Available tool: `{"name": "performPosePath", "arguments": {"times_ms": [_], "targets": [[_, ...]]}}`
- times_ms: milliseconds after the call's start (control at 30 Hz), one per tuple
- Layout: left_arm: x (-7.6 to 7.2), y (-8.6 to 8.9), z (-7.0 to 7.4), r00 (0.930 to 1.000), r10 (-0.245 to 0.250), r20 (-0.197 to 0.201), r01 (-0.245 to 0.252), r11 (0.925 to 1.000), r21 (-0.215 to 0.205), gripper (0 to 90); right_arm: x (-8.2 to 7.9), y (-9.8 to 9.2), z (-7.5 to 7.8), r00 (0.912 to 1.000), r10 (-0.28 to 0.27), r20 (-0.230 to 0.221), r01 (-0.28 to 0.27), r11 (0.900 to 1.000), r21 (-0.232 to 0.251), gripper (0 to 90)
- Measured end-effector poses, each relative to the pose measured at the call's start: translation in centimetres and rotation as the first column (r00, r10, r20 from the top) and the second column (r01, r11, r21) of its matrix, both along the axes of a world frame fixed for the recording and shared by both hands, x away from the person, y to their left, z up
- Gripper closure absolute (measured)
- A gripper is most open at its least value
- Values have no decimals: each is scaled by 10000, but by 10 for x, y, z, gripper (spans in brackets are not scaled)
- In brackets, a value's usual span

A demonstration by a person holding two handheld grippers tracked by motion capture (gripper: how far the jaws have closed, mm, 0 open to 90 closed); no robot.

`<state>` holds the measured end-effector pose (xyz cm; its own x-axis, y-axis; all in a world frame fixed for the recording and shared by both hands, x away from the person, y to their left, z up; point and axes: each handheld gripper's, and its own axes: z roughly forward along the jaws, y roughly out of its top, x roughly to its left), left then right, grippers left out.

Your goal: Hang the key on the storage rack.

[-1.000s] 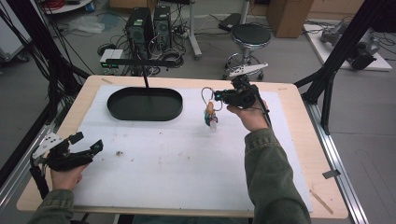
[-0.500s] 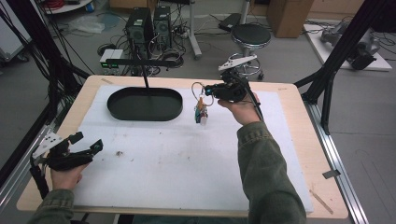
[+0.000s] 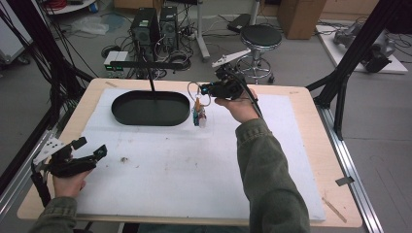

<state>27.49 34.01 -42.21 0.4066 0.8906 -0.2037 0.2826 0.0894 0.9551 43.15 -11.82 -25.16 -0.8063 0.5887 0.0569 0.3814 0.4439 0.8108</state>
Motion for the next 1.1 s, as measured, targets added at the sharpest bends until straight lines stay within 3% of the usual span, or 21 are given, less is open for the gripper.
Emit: {"name": "performPosePath", "arguments": {"times_ms": [100, 300, 467, 567, 733, 867, 1100], "targets": [[0, 0, 0, 10000, -3, 2, 3, 10000, -1, 53, 5, 7, 2, 10000, 99, 13, -99, 9999, -129, 871], [0, 1, 0, 10000, 0, -4, 0, 10000, -8, 53, 18, 19, 0, 9994, 331, 29, -331, 9994, 84, 871], [1, 2, -1, 10000, 28, -25, -29, 10000, -67, 53, 26, 22, -3, 9993, 373, -53, -369, 9972, 650, 871], [0, 2, -1, 10000, 32, -49, -32, 10000, -58, 53, 31, 26, 0, 9990, 433, -71, -429, 9979, 482, 871], [1, 3, -2, 10000, 72, -41, -73, 9998, -159, 53, 35, 32, 4, 9982, 588, -69, -583, 9964, 621, 871], [4, 3, -2, 10000, 14, -51, -16, 9993, -362, 53, 41, 36, -1, 9975, 689, -150, -680, 9962, 535, 870], [5, 3, -2, 9999, 48, -146, -52, 9996, -294, 54, 56, 45, -11, 9957, 854, -369, -834, 9952, 507, 870]]}}
